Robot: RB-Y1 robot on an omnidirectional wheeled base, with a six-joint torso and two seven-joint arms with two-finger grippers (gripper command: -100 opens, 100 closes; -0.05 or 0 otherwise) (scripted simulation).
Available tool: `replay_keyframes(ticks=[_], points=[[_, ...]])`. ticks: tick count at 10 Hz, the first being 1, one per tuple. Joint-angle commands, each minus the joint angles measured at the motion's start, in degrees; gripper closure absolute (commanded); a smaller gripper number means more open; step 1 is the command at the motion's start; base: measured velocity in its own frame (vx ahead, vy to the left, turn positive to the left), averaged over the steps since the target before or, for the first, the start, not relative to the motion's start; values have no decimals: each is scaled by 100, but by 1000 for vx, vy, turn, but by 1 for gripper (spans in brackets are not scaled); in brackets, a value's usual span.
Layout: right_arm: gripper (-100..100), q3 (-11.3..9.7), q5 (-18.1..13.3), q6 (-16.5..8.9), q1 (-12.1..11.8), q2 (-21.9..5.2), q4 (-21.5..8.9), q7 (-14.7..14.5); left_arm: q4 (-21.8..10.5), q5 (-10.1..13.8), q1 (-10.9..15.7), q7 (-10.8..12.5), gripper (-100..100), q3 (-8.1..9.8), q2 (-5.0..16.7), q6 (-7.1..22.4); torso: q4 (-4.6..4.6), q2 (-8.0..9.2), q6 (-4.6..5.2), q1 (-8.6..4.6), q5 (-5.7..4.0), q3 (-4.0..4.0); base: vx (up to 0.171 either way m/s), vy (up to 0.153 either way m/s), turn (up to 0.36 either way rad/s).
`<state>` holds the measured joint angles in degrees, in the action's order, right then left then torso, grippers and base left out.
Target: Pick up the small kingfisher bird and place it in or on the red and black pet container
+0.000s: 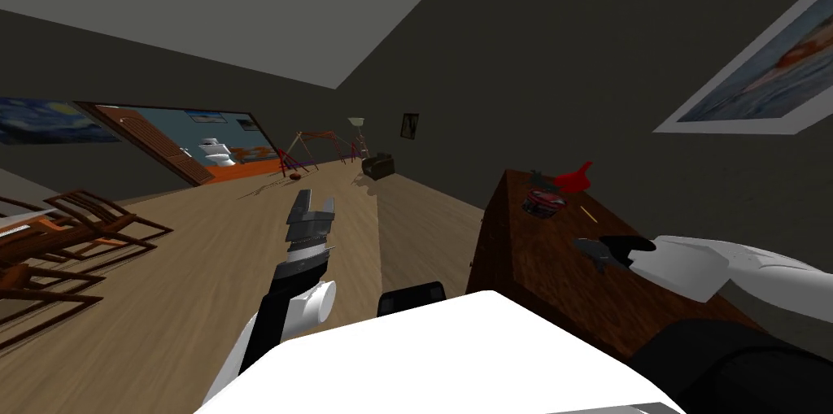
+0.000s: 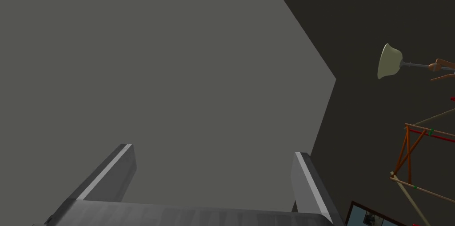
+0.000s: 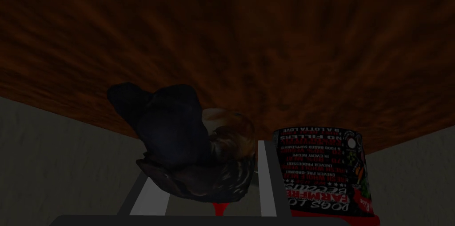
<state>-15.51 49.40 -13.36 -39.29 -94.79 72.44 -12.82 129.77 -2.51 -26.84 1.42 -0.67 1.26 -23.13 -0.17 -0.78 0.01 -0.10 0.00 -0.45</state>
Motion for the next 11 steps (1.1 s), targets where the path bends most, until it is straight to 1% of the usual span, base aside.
replay_keyframes(ticks=[1,2,3,4,6,7,8,9,10,11], points=[[100,-23,1,186,-63,-37,-76,17,0,0,0,0,0,0,0,0,0,0,0,0,0,0,141,-5,-18],[100,-50,-3,410,-207,-92,-209,58,0,0,1,0,0,0,0,0,1,8,-8,12,-1,4,100,-7,-6],[100,-81,-5,546,-357,-146,-348,105,0,0,1,0,0,0,0,0,4,22,-4,15,3,12,134,-14,-38],[100,-81,-5,644,-357,-146,-348,105,0,0,1,0,0,0,0,0,4,20,2,14,5,11,115,-6,-34],[100,-155,-2,1023,-667,-250,-645,215,0,0,1,0,0,0,0,0,6,28,2,10,7,16,144,-41,-47],[100,-139,-2,1138,-667,-250,-645,215,0,0,0,0,0,0,0,0,4,15,4,5,4,9,123,-22,-38],[100,-155,-2,1138,-667,-250,-645,215,0,0,1,0,0,0,0,0,5,21,-6,11,1,11,41,-2,18],[100,-196,5,1384,-825,-304,-801,278,0,0,2,0,0,-1,0,0,9,42,-8,19,1,23,78,-12,-24],[100,-196,5,1395,-825,-304,-801,278,0,0,1,0,0,0,0,0,11,43,1,18,7,25,83,-20,-50],[100,-239,14,1616,-986,-359,-960,344,0,0,1,0,0,0,0,0,11,45,0,16,2,26,103,-15,-53]])
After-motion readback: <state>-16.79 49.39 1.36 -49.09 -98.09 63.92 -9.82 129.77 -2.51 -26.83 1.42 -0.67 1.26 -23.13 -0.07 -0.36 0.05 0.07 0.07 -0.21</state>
